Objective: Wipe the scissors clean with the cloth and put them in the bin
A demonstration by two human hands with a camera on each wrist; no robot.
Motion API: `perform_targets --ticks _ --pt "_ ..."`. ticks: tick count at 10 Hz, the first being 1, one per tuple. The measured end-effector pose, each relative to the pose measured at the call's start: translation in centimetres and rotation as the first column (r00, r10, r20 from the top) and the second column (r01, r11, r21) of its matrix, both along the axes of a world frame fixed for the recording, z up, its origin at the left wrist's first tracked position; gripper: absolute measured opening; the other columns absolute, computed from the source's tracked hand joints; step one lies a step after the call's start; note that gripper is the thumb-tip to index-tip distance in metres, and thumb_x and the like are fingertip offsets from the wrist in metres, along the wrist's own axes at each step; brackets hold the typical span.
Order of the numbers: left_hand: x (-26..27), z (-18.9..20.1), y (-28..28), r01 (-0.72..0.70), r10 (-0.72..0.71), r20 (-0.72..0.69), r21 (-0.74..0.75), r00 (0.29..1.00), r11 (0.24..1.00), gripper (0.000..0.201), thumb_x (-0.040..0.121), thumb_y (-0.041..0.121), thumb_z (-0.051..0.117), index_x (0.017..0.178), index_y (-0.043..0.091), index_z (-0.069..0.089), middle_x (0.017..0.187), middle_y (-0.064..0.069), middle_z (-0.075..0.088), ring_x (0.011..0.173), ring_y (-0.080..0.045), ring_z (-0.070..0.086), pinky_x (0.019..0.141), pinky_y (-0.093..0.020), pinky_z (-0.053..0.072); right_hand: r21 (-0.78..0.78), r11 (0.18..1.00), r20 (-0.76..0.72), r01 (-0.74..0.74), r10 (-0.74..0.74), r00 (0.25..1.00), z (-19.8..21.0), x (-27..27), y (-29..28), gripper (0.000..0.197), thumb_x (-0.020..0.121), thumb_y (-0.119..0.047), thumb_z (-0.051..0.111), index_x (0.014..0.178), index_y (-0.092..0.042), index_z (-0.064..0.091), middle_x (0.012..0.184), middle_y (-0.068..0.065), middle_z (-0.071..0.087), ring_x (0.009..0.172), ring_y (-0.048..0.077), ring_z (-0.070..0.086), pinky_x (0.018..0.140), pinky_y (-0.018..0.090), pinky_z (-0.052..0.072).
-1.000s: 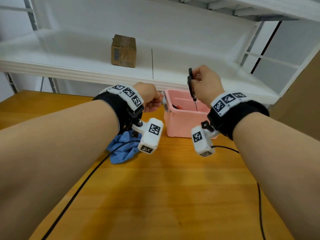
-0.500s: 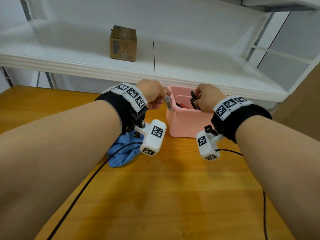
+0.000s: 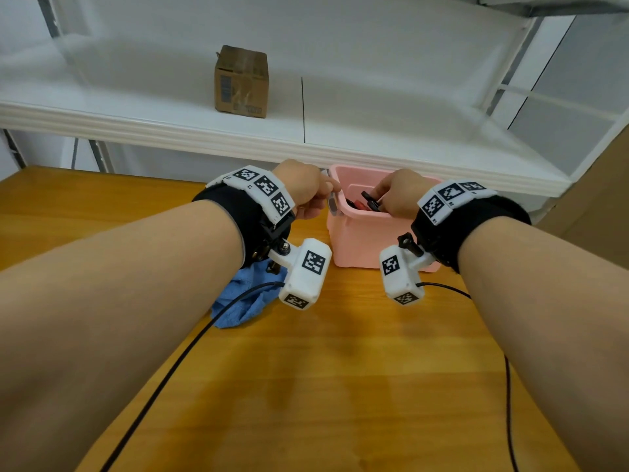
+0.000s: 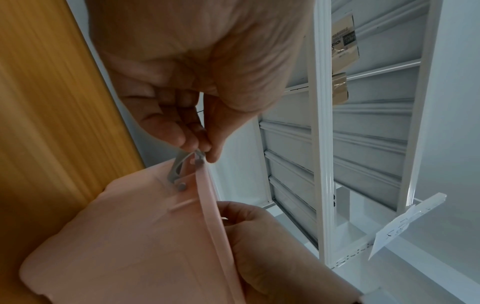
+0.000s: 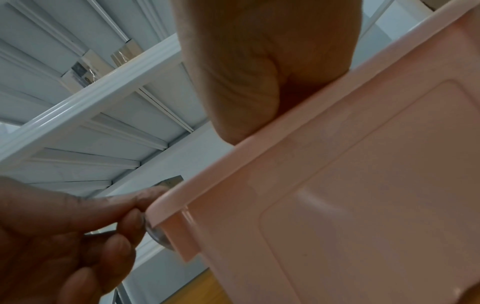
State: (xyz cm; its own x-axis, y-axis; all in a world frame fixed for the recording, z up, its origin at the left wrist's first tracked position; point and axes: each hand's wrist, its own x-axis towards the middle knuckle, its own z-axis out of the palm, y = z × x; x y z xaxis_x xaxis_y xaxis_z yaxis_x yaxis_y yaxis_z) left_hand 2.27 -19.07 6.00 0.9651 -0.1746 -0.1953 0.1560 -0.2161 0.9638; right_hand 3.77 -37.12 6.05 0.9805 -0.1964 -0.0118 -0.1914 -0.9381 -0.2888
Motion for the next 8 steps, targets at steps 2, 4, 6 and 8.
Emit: perform_targets --ticks 2,4,6,8 --pt "0.2 -0.2 0.0 -0.012 0.012 -0.006 -0.020 1.000 1.000 0.023 0.095 0.002 0.052 0.099 0.009 0.073 0.093 -0.010 0.064 0.076 -0.016 0.056 0.067 -0.027 0.051 -0.095 0.995 -0.033 0.012 -0.016 0.999 0.2 0.2 0.3 0.030 0.098 -0.005 0.055 0.123 -0.013 0.070 0.124 0.008 0.067 0.113 0.027 0.063 0.103 0.038 0.050" --pt "0.1 -0.1 -0.1 0.002 -0.003 -0.017 -0.019 1.000 1.000 0.024 0.097 0.002 0.048 0.095 0.009 0.070 0.092 -0.010 0.062 0.076 -0.015 0.054 0.073 -0.028 0.049 -0.211 0.977 -0.057 0.018 -0.031 0.998 0.2 -0.3 0.9 0.028 0.099 -0.010 0.051 0.121 -0.007 0.069 0.123 0.012 0.068 0.112 0.028 0.065 0.101 0.038 0.051" --pt "0.1 -0.4 0.4 -0.016 0.012 -0.077 -0.053 0.997 0.998 0.022 0.095 0.005 0.052 0.095 0.010 0.073 0.078 -0.004 0.062 0.067 -0.012 0.056 0.066 -0.025 0.051 -0.107 0.992 0.178 0.061 -0.042 0.983 0.7 -1.5 0.8 0.029 0.096 -0.007 0.052 0.115 -0.013 0.072 0.119 0.006 0.069 0.109 0.025 0.065 0.090 0.031 0.051" --pt "-0.3 0.0 0.8 -0.047 0.043 -0.079 -0.050 0.996 0.998 0.020 0.097 0.006 0.051 0.097 0.009 0.070 0.077 -0.003 0.059 0.066 -0.012 0.053 0.066 -0.025 0.049 0.056 0.997 0.441 -0.043 0.013 0.898 1.5 -1.9 2.3 0.022 0.098 -0.018 0.050 0.103 -0.013 0.070 0.103 0.004 0.071 0.098 0.023 0.065 0.076 0.028 0.046"
